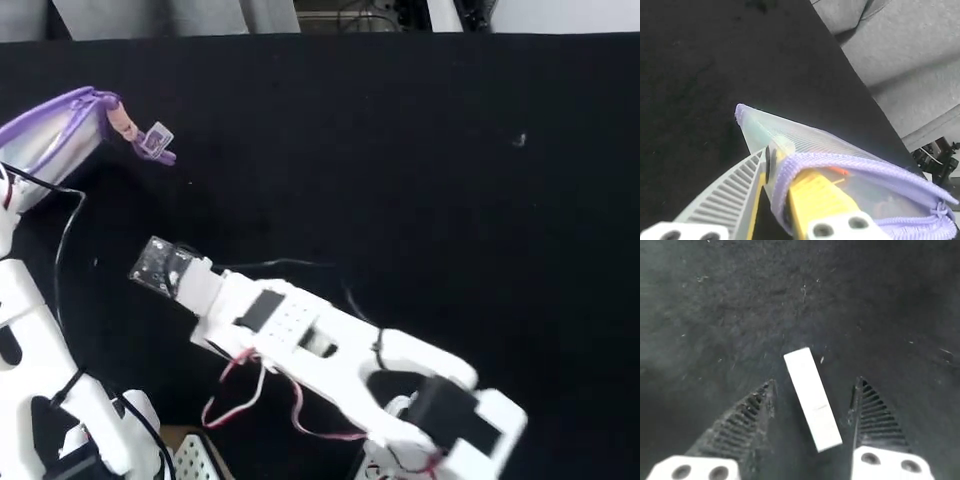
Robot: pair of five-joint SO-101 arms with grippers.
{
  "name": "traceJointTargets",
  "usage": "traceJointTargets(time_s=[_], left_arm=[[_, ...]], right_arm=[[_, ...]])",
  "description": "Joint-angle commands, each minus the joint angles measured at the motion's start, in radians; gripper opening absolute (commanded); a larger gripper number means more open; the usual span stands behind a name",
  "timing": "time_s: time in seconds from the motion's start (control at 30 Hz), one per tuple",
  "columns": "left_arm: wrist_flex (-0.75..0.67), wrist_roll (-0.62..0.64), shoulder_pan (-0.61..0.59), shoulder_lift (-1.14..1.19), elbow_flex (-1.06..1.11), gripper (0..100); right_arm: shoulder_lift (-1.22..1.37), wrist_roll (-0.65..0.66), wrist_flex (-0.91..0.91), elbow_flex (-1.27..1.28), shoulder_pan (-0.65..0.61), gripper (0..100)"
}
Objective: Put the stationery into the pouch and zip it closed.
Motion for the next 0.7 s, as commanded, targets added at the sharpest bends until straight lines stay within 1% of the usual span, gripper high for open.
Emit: traceJointTargets(time_s=[0.0, 0.27, 0.33, 0.47, 0.5, 0.57, 0.67], left_arm=[[-0.041, -0.012, -0.007, -0.026, -0.059, 3], [-0.041, -0.012, -0.007, -0.026, -0.056, 3], [-0.04, -0.012, -0.007, -0.026, -0.056, 3], [-0.037, -0.012, -0.007, -0.026, -0.056, 3], [-0.037, -0.012, -0.007, -0.026, -0.056, 3], [-0.035, -0.012, -0.007, -0.026, -0.056, 3], [-0.035, -0.012, -0.004, -0.026, -0.056, 3]], right_arm=[[0.102, 0.008, -0.021, -0.122, -0.005, 23.3], [0.283, 0.029, 0.15, -0.343, -0.005, 22.9], [0.321, 0.028, 0.187, -0.392, 0.0, 18.0], [0.38, 0.029, 0.25, -0.478, 0.029, 2.5], [0.395, 0.031, 0.269, -0.495, 0.044, 0.7], [0.415, 0.032, 0.318, -0.533, 0.094, 2.3], [0.421, 0.032, 0.408, -0.595, 0.172, 1.1]])
